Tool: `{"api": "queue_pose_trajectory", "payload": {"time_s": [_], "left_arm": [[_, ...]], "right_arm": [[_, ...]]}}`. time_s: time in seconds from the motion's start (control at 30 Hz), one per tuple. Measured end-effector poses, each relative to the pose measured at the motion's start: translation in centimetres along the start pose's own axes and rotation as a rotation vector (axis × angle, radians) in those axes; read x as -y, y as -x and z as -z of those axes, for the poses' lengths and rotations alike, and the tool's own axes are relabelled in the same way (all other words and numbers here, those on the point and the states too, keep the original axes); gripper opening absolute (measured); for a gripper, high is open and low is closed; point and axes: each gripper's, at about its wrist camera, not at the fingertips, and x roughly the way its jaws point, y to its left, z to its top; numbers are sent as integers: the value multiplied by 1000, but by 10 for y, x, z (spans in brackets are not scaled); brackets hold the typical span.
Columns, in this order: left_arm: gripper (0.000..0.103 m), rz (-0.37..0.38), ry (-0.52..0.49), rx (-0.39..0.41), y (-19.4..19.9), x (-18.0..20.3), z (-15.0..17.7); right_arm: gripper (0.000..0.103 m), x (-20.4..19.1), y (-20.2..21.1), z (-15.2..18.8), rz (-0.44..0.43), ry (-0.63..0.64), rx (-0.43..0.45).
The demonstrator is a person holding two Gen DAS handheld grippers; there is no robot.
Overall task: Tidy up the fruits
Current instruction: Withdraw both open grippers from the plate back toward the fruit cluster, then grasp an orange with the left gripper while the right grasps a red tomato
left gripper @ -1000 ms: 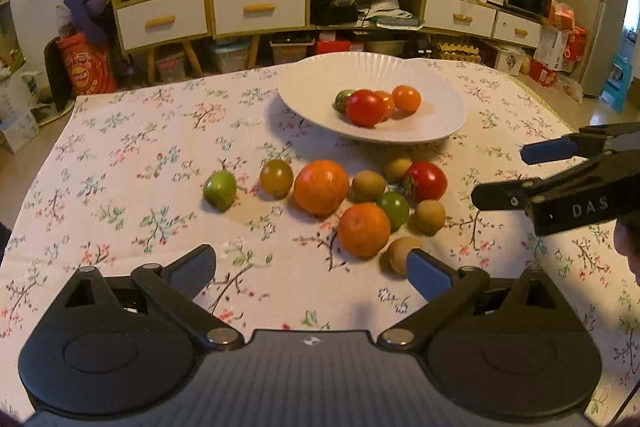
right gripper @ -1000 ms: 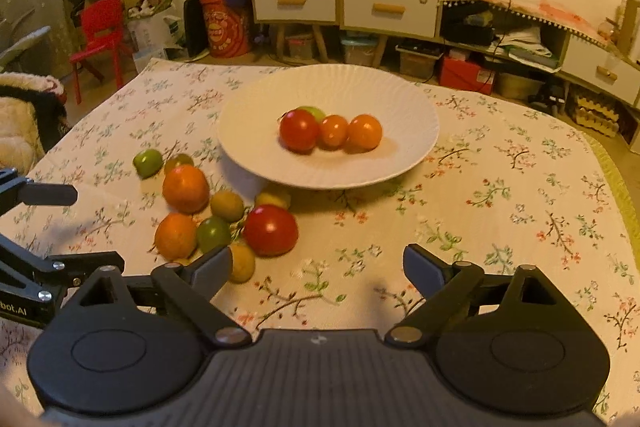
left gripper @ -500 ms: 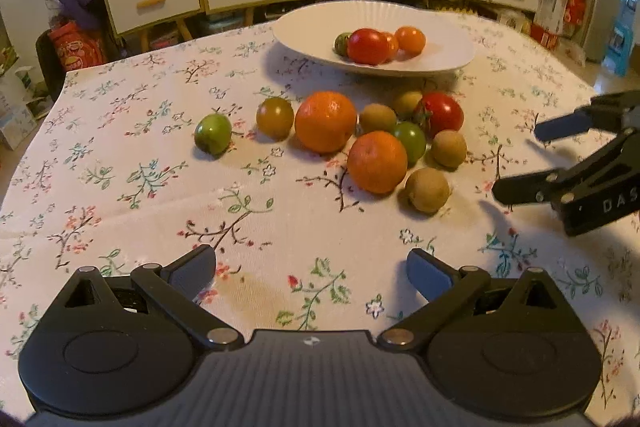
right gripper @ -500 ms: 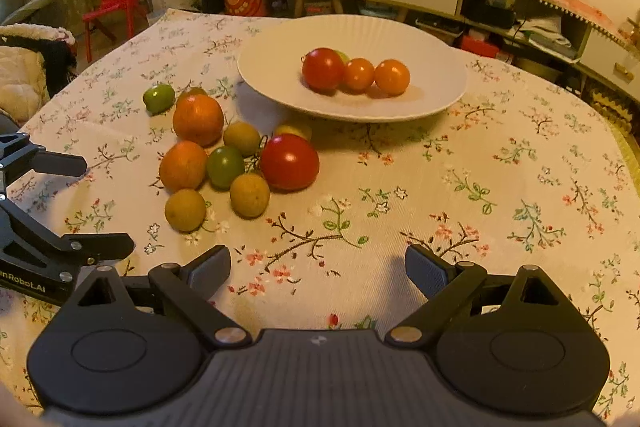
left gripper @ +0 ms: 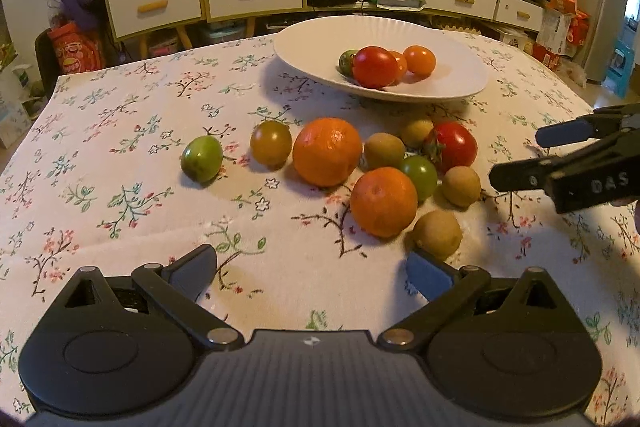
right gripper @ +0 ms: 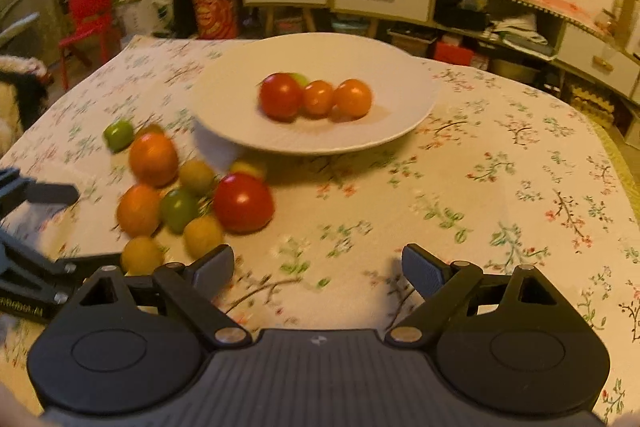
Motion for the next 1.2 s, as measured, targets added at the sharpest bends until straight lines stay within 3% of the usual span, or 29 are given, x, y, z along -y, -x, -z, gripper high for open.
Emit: {"api": "queue_pose_trajectory", "payload": {"time_s": [0.17,0.43,0.73,1.03,1.2], "left_arm": [[91,14,-6,5,-2,5,-4],[66,65,-41,27,-3,13,-9],[42,100,-30,47,-4,15,-13],[32,118,-26,43,-3,17,-14],[31,123,-14,35,-2,16,-14]], "right_arm": [[82,2,-15,-3,2,0,-5],[78,-13,-19,-7,-64,71,17],[61,-18,-18,-10,-136,107,48],[49,-21,-19,-14,-182,98,65],[34,-22,-19,-14,-201,96,65]]}}
